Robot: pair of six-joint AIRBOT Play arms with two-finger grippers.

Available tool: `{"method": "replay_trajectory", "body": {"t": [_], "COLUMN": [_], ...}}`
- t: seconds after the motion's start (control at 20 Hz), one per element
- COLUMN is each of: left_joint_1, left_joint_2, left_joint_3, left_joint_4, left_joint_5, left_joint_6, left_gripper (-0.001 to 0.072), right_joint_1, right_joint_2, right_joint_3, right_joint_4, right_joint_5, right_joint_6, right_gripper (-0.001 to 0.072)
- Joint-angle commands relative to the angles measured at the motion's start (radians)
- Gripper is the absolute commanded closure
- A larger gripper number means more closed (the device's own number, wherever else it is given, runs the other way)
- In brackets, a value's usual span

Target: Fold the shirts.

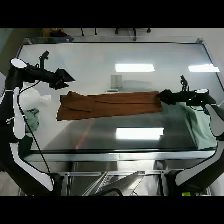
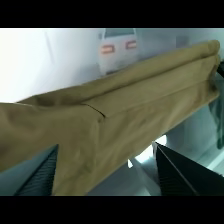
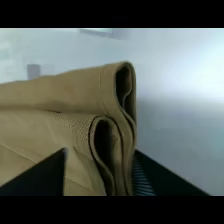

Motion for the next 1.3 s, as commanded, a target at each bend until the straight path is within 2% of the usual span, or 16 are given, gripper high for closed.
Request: {"method": "replay_trajectory", "body": {"t": [0.0, 0.05, 0.1, 0.15, 0.2, 0.4, 0.55, 0.75, 0.9, 0.95, 1.05, 1.25], "left_joint_1": [-0.061, -0.089, -0.122, -0.162, -0.204, -0.417, -0.6, -0.789, -0.845, -0.845, -0.821, -0.669], "left_joint_2": [-0.002, -0.006, -0.014, -0.024, -0.038, -0.125, -0.203, -0.275, -0.299, -0.298, -0.286, -0.165], "left_joint_3": [0.013, 0.013, 0.013, 0.013, 0.013, 0.013, 0.013, 0.013, 0.014, 0.014, 0.06, 0.226], "left_joint_4": [-0.001, -0.001, -0.002, -0.002, -0.002, -0.002, -0.003, -0.024, -0.117, -0.145, -0.169, -0.176], "left_joint_5": [-0.014, -0.002, 0.013, 0.029, 0.042, 0.114, 0.287, 0.571, 0.718, 0.722, 0.622, 0.233], "left_joint_6": [-0.018, -0.013, -0.014, -0.015, -0.026, -0.041, -0.104, -0.169, -0.167, -0.163, -0.135, -0.082], "left_gripper": [0.0279, 0.0476, 0.0614, 0.0692, 0.069, 0.069, 0.069, 0.069, 0.069, 0.069, 0.069, 0.069], "right_joint_1": [0.065, 0.08, 0.093, 0.1, 0.1, 0.074, 0.018, -0.04, -0.032, -0.031, -0.031, 0.014], "right_joint_2": [-0.012, -0.012, -0.012, -0.011, -0.009, 0.074, 0.157, 0.249, 0.287, 0.288, 0.286, 0.286], "right_joint_3": [0.003, 0.004, 0.011, 0.027, 0.051, 0.198, 0.36, 0.526, 0.533, 0.533, 0.533, 0.532], "right_joint_4": [-0.029, -0.029, -0.03, -0.03, -0.03, -0.031, -0.031, -0.03, -0.031, -0.031, -0.04, -0.046], "right_joint_5": [-0.013, -0.013, -0.008, 0.002, 0.029, 0.219, 0.427, 0.555, 0.623, 0.641, 0.653, 0.643], "right_joint_6": [-0.023, -0.024, -0.033, -0.033, -0.029, 0.056, 0.151, 0.233, 0.267, 0.274, 0.289, 0.311], "right_gripper": [0.0281, 0.0316, 0.0526, 0.065, 0.0692, 0.0693, 0.0693, 0.0693, 0.0693, 0.0693, 0.0693, 0.0693]}}
